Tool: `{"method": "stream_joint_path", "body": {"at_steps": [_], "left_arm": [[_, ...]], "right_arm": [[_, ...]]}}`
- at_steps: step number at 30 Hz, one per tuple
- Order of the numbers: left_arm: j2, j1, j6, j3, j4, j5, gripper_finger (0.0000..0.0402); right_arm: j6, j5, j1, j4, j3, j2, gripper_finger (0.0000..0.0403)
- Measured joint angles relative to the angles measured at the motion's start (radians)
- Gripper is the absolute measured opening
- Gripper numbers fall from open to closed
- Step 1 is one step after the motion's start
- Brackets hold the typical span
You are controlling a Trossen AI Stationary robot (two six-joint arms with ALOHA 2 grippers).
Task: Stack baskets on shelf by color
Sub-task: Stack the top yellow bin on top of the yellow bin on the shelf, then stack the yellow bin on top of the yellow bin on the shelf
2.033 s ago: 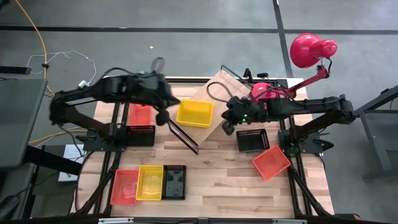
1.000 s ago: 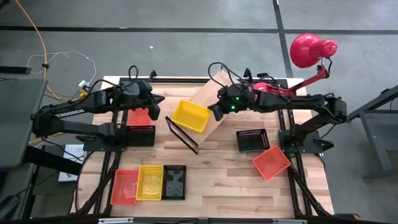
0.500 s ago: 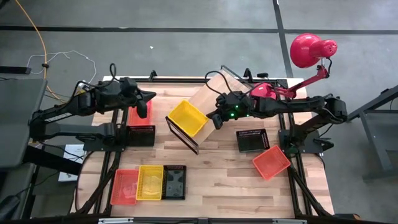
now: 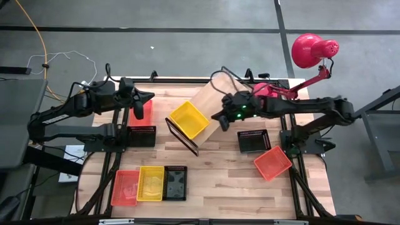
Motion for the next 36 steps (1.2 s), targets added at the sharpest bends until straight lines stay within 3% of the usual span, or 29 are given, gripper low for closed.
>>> {"method": "stream_joint_path", "body": {"at_steps": [9,14,16,25,32,36], "left_arm": [[-0.036,-0.043,-0.098,0.0,0.076,0.243,0.0015],[0.033,-0.19,-0.215,0.015,0.096,0.413,0.0063],[0.09,-0.28,-0.251,0.038,0.068,0.43,0.0087],[0.307,-0.596,-0.209,0.101,-0.109,0.271,0.0161],[0.426,-0.717,-0.105,0.101,-0.249,0.075,0.0192],[0.495,-0.748,-0.053,0.087,-0.282,0.03,0.0206]], "right_arm": [[-0.038,0.09,0.008,-0.124,0.0,-0.242,0.0],[-0.054,0.135,0.019,-0.141,0.0,-0.314,0.0],[-0.054,0.156,0.019,-0.16,0.0,-0.328,0.0],[-0.054,0.185,0.019,-0.222,-0.001,-0.325,0.0],[-0.056,0.185,0.019,-0.23,-0.001,-0.324,0.0],[-0.057,0.186,0.019,-0.23,-0.001,-0.324,0.0]]}}
